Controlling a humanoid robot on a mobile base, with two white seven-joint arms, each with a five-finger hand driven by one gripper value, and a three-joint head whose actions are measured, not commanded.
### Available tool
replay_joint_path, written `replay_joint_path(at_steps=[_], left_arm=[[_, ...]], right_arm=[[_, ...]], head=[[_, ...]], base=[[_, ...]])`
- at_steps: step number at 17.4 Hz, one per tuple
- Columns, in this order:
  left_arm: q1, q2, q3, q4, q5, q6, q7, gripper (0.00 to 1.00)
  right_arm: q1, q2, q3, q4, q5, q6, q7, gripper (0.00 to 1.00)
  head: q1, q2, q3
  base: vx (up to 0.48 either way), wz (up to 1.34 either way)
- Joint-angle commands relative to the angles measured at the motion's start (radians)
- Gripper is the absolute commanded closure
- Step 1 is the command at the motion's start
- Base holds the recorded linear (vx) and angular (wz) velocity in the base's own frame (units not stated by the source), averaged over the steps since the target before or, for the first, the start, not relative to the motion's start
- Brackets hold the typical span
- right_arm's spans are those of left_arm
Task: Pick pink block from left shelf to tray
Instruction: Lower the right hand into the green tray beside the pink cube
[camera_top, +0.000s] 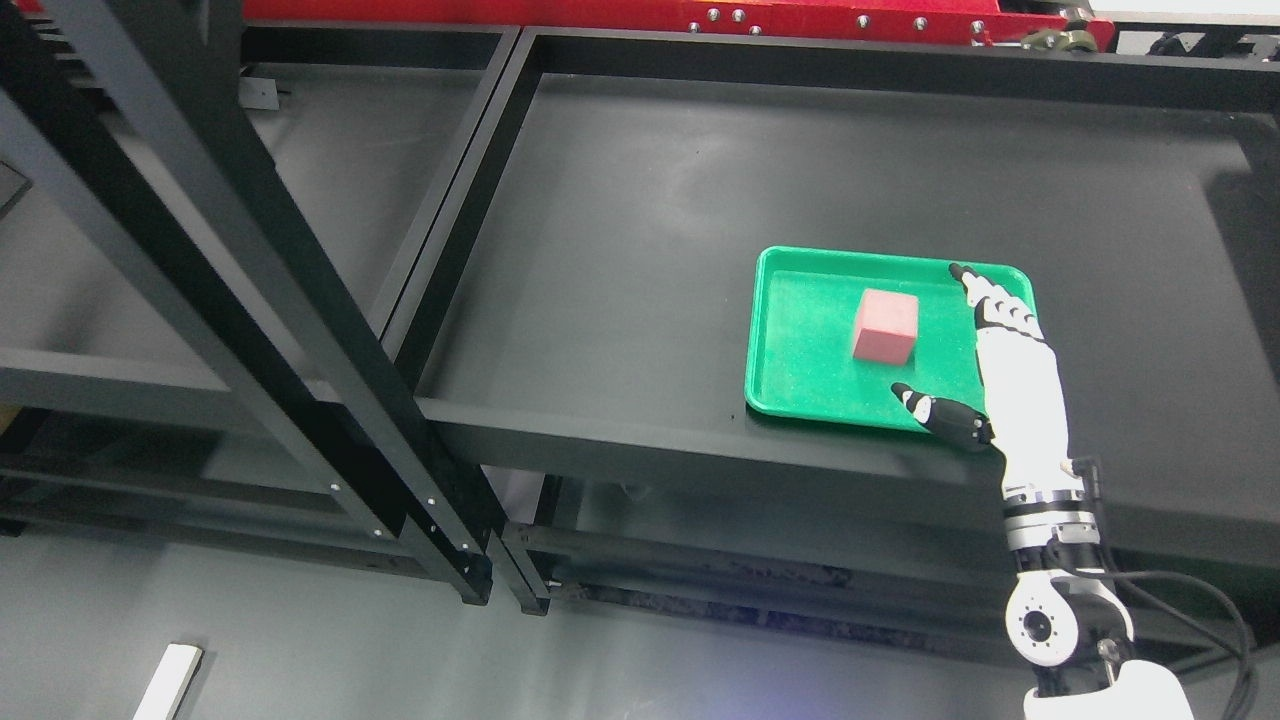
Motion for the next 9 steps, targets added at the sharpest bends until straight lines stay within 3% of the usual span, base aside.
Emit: replay_joint_path(at_steps=[1,9], left_arm=[[0.009,0.017,0.000,0.000,-0.002,0.000,0.001,0.00],[0.009,0.017,0.000,0.000,-0.002,0.000,0.001,0.00]], right_arm=[[-0.026,-0.038,0.045,0.013,-0.006,0.018,0.052,0.02],[-0.023,-0.116,0.035,0.050,-0.003,0.073,0.230,0.03]], head=[[0.0000,0.000,0.000],[0.0000,0.000,0.000]], base=[[0.219,0.05],[0.163,0.02]])
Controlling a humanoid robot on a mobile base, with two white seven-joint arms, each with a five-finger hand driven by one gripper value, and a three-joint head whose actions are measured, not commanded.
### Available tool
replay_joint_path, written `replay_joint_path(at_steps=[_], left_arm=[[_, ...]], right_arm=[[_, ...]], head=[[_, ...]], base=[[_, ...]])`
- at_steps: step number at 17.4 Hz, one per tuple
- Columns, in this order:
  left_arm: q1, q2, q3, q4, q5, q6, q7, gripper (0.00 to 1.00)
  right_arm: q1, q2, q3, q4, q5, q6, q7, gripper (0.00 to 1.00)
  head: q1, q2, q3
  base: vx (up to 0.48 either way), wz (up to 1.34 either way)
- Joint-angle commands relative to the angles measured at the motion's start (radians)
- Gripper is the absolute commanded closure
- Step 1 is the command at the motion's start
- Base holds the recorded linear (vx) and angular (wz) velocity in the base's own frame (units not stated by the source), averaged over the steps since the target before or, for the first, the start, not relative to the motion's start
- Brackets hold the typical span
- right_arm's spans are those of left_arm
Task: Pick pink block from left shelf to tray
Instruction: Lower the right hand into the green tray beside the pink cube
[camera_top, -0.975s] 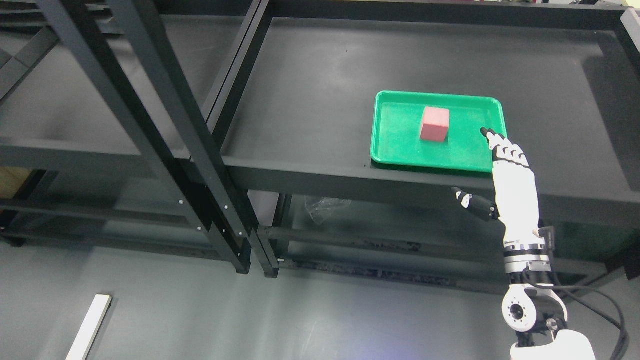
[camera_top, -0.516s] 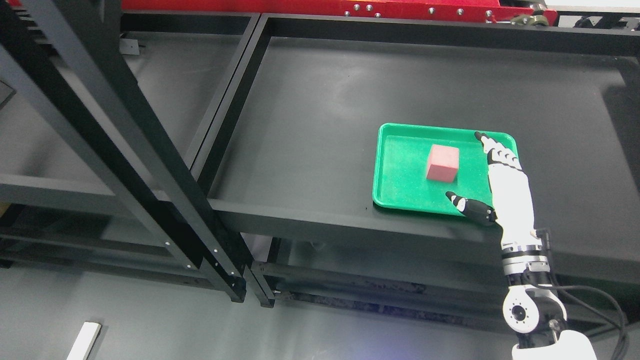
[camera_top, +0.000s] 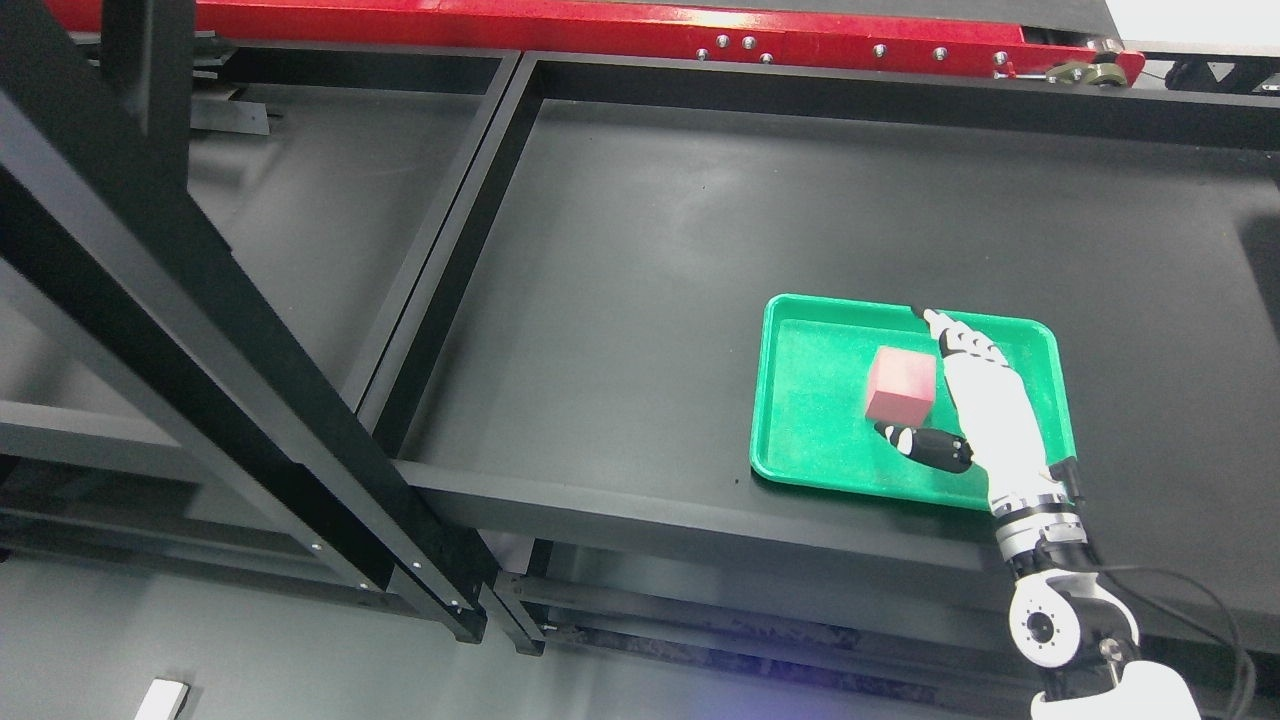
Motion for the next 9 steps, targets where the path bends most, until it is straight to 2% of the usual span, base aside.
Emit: replay_joint_path(at_steps=[1,9], left_arm=[[0.009,0.017,0.000,0.000,-0.002,0.002,0.001,0.00],[0.009,0.017,0.000,0.000,-0.002,0.000,0.001,0.00]], right_arm=[[-0.023,-0.077,0.013,0.044,0.006,0.024,0.049,0.03],[-0.032,-0.083,0.021,0.086,0.049,0.055,0.087,0.04]], head=[[0.0000,0.000,0.000],[0.0000,0.000,0.000]], base=[[0.107,0.01],[0.076,0.00]])
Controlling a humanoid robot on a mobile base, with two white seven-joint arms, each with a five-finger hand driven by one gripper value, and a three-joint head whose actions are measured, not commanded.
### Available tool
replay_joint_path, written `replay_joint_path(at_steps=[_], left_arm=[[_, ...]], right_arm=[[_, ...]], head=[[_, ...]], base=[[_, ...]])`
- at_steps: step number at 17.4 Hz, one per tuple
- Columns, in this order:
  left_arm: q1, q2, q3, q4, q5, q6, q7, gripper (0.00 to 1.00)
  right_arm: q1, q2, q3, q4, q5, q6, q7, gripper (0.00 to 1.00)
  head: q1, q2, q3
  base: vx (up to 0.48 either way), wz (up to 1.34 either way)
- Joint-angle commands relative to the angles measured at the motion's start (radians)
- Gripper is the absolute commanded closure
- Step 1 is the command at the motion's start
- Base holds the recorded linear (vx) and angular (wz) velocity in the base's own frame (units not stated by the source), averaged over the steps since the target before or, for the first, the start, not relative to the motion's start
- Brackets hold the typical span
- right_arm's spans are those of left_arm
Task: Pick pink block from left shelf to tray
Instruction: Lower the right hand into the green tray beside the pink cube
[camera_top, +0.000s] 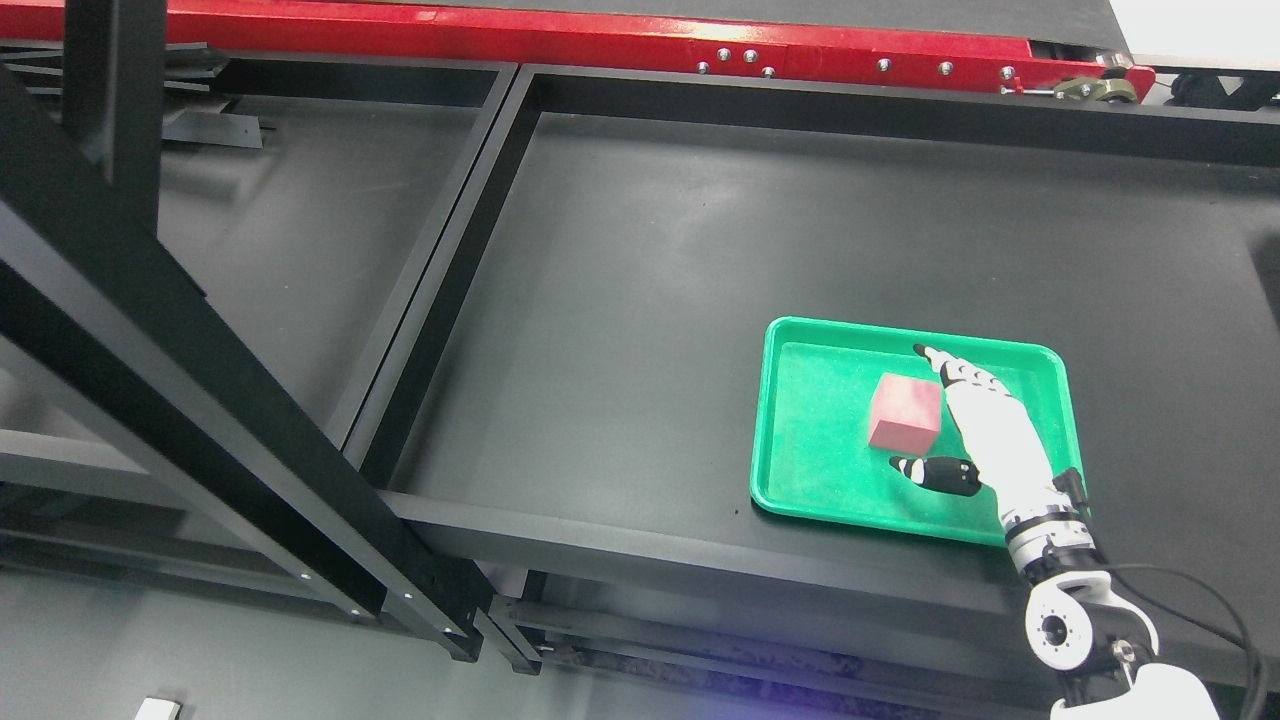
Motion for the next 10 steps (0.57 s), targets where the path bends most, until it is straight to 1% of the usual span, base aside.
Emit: replay_joint_path(at_steps=[1,5,10], left_arm=[[0.009,0.017,0.000,0.000,-0.002,0.000,0.001,0.00],[0.009,0.017,0.000,0.000,-0.002,0.000,0.001,0.00],[0.009,0.017,0.000,0.000,-0.002,0.000,0.001,0.00]], right_arm=[[-0.037,-0.035,0.010,0.060,0.021,0.005,0.017,0.04],[-0.080,-0.032,0.011,0.105,0.023,0.003,0.017,0.03],[-0.162,-0.026,0.066,0.190,0.053,0.001,0.032,0.03]], head=[[0.0000,0.000,0.000],[0.0000,0.000,0.000],[0.0000,0.000,0.000]], base=[[0.045,0.00],[0.021,0.00],[0.000,0.00]])
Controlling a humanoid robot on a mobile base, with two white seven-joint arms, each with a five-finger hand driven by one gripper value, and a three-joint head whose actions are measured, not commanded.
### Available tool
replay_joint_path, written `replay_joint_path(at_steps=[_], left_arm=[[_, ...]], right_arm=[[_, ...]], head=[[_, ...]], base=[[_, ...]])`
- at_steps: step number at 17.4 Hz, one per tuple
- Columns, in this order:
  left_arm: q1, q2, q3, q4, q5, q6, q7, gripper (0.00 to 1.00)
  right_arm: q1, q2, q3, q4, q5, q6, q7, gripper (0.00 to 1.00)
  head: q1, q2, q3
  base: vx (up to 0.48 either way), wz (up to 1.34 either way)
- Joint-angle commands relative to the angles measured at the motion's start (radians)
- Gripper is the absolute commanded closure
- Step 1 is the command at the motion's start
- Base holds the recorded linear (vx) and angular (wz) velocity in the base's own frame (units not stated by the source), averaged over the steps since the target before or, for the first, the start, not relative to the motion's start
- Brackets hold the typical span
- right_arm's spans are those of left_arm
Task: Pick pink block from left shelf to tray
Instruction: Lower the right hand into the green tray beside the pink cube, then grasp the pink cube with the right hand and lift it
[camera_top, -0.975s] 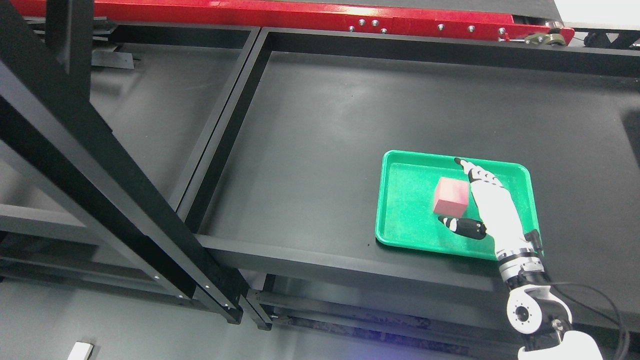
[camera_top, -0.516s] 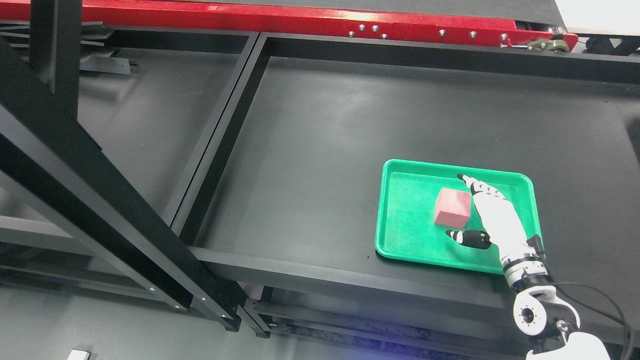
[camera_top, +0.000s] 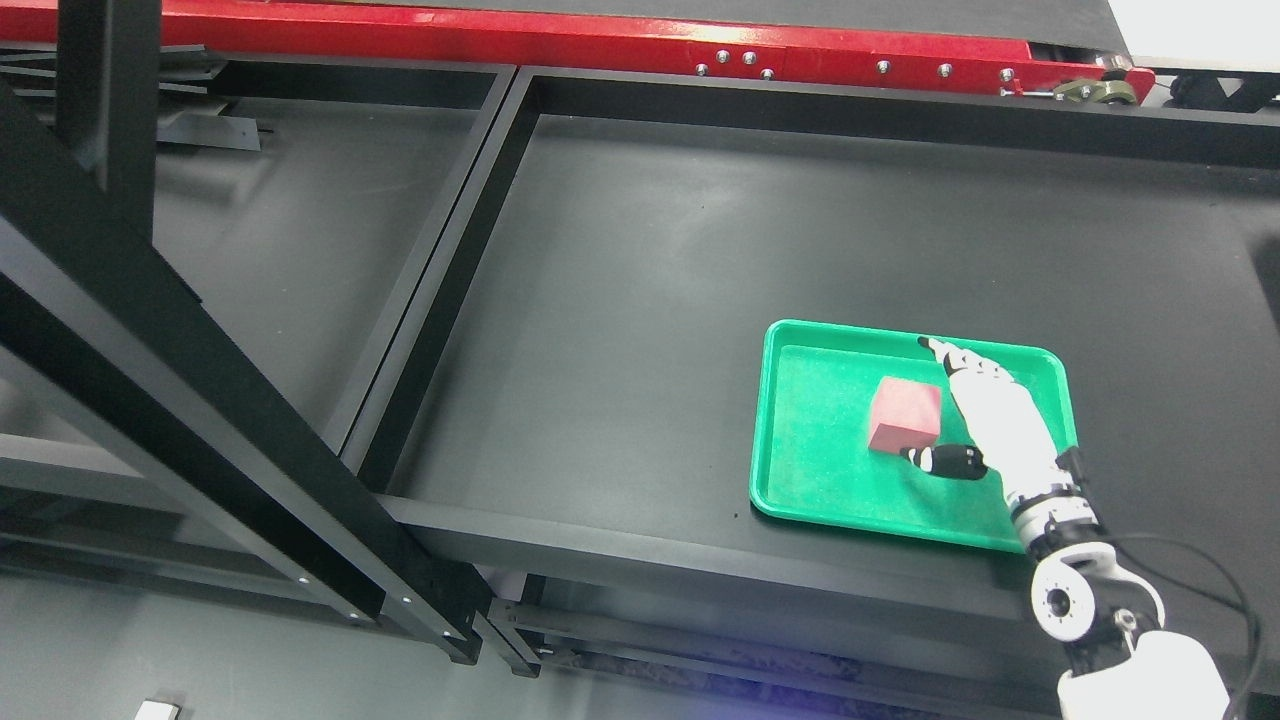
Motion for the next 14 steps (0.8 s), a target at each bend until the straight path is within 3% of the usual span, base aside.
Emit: replay_joint_path(at_steps=[1,14], left_arm=[[0.009,0.017,0.000,0.000,-0.002,0.004,0.001,0.00],[0.009,0.017,0.000,0.000,-0.002,0.004,0.001,0.00]], right_arm=[[-0.080,-0.006,0.054,0.128,0.033,-0.005,0.028,0.03],[-0.114,0.017,0.059,0.235,0.033,-0.002,0.070,0.04]], head=[[0.0000,0.000,0.000],[0.0000,0.000,0.000]], base=[[0.000,0.00],[0.000,0.00]])
